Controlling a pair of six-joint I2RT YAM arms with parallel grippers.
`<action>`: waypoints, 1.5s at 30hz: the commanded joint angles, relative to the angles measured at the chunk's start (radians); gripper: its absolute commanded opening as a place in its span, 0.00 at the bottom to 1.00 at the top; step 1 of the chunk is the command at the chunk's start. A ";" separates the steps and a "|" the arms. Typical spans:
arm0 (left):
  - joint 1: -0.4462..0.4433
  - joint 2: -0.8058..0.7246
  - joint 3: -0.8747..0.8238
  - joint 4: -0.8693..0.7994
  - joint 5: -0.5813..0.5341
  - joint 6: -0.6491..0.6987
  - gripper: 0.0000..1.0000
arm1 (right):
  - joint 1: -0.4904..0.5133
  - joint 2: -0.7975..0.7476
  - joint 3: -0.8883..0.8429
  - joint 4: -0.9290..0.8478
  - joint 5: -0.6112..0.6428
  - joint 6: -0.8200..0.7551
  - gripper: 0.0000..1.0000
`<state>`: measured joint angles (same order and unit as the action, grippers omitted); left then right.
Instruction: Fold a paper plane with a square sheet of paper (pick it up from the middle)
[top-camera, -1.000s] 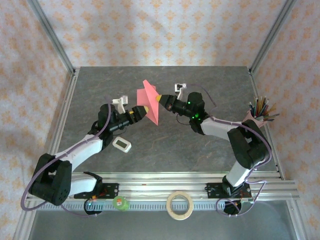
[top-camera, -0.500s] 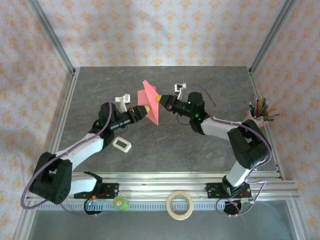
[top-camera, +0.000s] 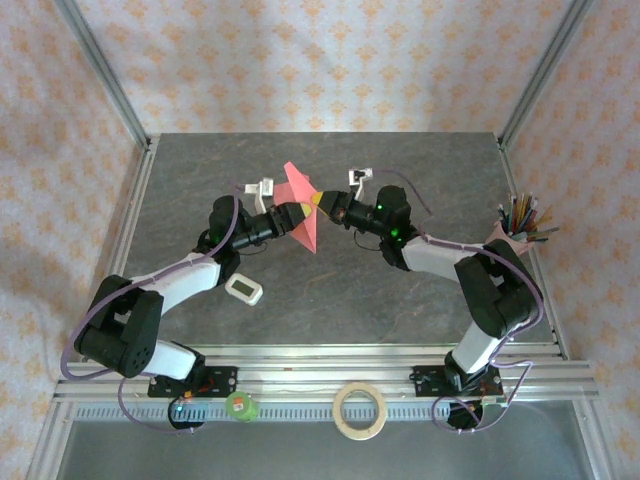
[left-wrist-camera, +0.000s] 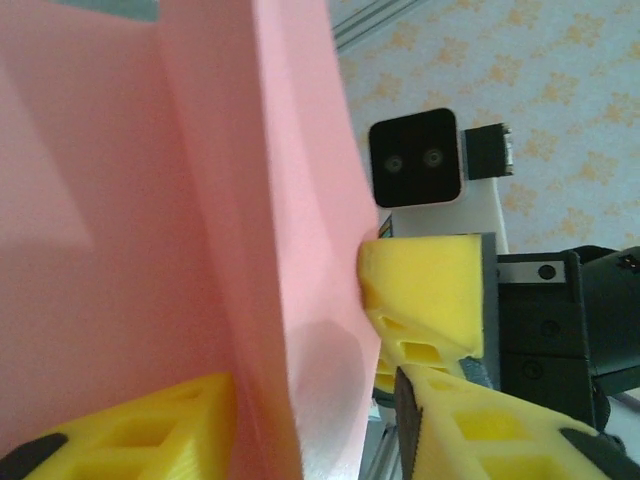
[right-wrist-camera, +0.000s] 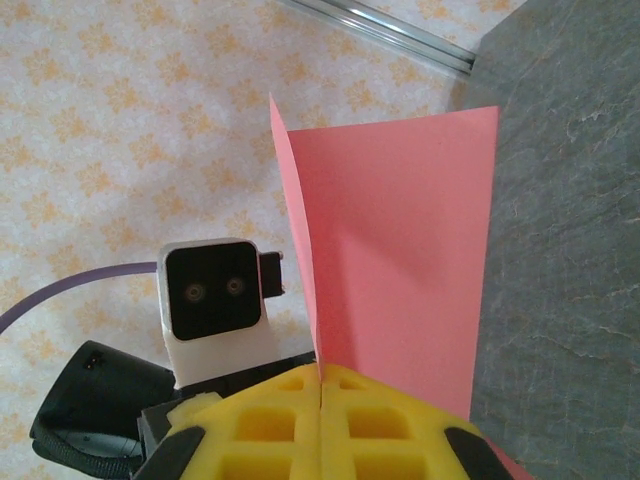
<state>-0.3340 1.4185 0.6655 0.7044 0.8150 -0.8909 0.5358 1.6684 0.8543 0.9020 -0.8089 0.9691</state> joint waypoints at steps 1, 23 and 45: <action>-0.008 0.004 0.014 0.111 0.046 0.001 0.40 | -0.007 -0.013 0.003 0.045 -0.020 0.017 0.05; -0.008 -0.007 0.023 0.011 0.014 0.081 0.11 | -0.038 -0.041 -0.012 -0.023 -0.002 0.002 0.31; -0.102 0.108 0.512 -1.021 -0.839 0.671 0.08 | -0.178 -0.341 -0.107 -0.555 0.480 -0.290 0.57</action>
<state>-0.3782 1.4399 1.0561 -0.0948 0.3023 -0.3496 0.3672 1.3708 0.7395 0.4633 -0.4500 0.7517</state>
